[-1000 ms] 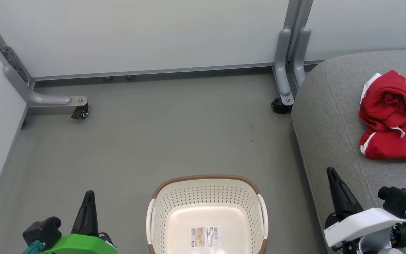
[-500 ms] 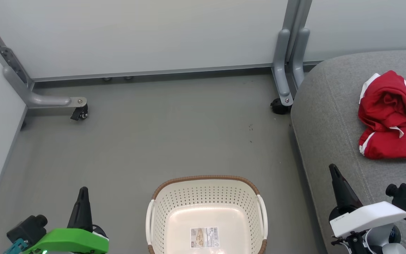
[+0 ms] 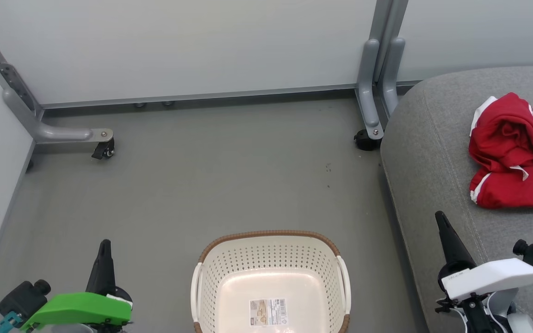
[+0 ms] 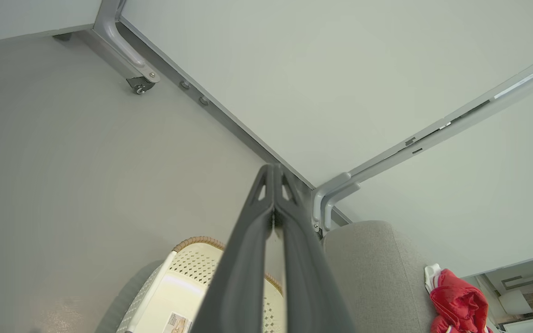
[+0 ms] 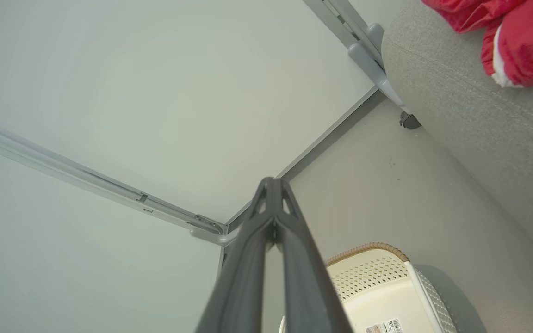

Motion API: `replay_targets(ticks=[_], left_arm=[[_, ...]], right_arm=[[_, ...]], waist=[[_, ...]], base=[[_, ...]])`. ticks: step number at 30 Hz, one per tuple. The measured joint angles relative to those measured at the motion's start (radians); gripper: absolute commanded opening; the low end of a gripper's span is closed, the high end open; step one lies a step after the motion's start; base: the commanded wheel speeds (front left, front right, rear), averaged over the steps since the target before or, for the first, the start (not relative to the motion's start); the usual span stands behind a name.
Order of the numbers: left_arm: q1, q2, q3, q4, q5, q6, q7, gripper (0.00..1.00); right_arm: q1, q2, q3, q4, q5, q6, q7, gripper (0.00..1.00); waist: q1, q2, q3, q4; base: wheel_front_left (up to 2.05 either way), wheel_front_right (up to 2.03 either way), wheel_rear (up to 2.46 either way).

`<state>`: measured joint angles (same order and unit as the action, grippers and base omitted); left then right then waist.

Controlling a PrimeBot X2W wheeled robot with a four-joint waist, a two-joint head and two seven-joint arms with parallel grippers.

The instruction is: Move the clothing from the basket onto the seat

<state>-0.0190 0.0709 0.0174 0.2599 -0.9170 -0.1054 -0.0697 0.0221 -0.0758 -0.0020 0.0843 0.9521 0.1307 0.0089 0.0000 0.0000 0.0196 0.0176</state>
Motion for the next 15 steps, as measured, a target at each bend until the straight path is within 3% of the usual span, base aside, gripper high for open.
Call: replay_targets(ticks=[15], left_arm=[[-0.018, -0.006, 0.022, -0.002, -0.166, -0.004, 0.045, 0.00]], right_arm=[[-0.028, -0.002, -0.015, 0.039, 0.170, 0.000, 0.016, 0.00]], waist=[[0.0000, 0.0000, -0.003, -0.003]], base=[[0.00, 0.00, 0.00]])
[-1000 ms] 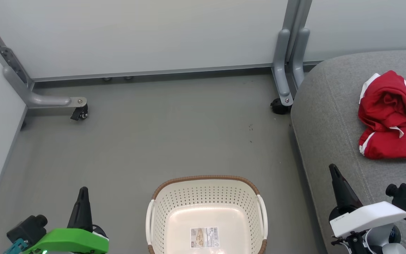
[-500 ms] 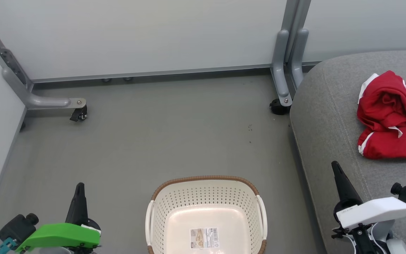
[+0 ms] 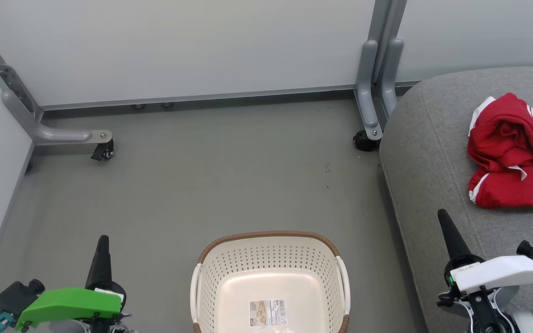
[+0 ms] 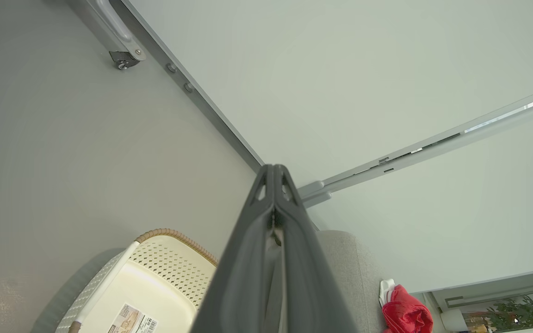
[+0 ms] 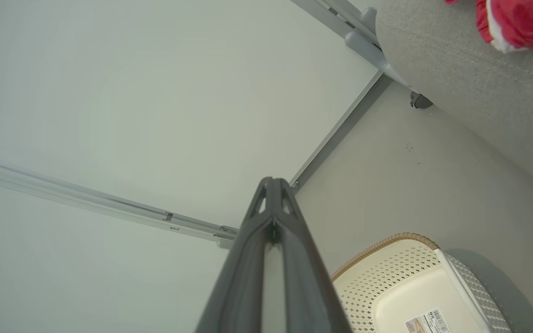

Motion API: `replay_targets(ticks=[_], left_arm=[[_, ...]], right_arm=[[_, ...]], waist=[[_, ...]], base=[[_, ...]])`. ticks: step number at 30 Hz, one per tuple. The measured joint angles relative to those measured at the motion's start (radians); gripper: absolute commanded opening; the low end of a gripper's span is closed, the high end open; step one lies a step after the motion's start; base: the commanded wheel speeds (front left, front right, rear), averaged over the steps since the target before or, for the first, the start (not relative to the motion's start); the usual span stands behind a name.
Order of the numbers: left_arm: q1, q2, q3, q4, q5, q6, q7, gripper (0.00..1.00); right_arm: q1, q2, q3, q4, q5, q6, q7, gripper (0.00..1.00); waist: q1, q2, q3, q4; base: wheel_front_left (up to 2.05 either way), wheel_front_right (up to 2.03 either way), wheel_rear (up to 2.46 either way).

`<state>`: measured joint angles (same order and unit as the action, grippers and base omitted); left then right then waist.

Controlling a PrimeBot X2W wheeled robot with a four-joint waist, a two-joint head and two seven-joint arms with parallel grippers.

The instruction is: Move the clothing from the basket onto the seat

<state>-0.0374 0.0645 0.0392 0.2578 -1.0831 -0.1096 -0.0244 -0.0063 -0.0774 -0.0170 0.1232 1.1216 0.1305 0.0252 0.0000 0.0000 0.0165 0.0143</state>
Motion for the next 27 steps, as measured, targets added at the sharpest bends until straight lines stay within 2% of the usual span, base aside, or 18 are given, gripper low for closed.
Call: replay_targets(ticks=[27], left_arm=[[-0.034, -0.009, 0.036, -0.005, -0.254, -0.009, 0.068, 0.00]], right_arm=[[-0.044, 0.000, -0.027, 0.058, 0.252, 0.000, 0.027, 0.00]], waist=[[0.0000, 0.0000, -0.006, -0.006]], base=[[0.00, 0.00, 0.00]])
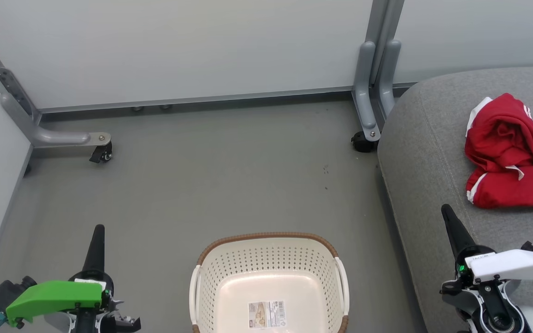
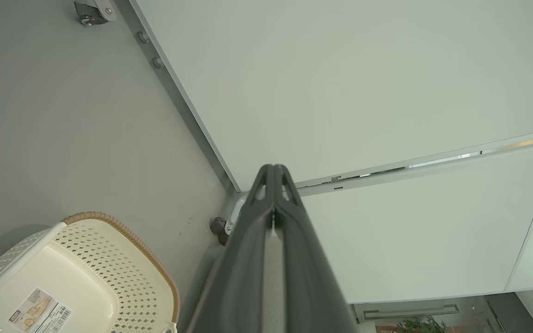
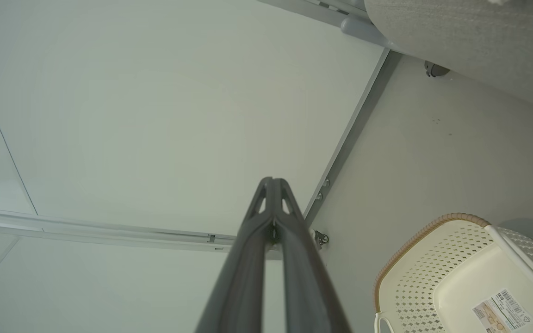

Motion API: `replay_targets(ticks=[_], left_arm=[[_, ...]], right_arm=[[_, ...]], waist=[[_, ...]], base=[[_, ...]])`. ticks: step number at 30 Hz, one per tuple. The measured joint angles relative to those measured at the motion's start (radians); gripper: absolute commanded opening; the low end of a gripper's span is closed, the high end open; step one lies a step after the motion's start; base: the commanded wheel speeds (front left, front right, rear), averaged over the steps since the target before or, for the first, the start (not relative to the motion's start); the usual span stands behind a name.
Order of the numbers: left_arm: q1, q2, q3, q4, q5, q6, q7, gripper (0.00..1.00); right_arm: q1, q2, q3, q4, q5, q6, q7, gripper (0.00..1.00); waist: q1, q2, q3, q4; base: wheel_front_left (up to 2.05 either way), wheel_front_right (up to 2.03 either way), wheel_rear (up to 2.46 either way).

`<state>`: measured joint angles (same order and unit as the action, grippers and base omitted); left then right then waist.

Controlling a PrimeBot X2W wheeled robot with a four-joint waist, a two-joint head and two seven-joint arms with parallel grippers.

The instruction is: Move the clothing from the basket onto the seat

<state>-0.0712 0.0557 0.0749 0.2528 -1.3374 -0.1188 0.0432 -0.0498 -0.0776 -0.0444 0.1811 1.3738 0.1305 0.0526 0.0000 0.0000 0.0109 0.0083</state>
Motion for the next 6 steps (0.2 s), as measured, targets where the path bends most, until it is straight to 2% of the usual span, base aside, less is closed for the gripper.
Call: replay_targets(ticks=[6], left_arm=[[-0.002, -0.001, 0.009, -0.001, -0.049, -0.001, 0.013, 0.00]], right_arm=[[-0.011, 0.000, -0.006, 0.012, 0.047, 0.000, 0.004, 0.00]], waist=[[0.0000, 0.0000, -0.001, -0.001]], base=[[0.00, 0.00, 0.00]])
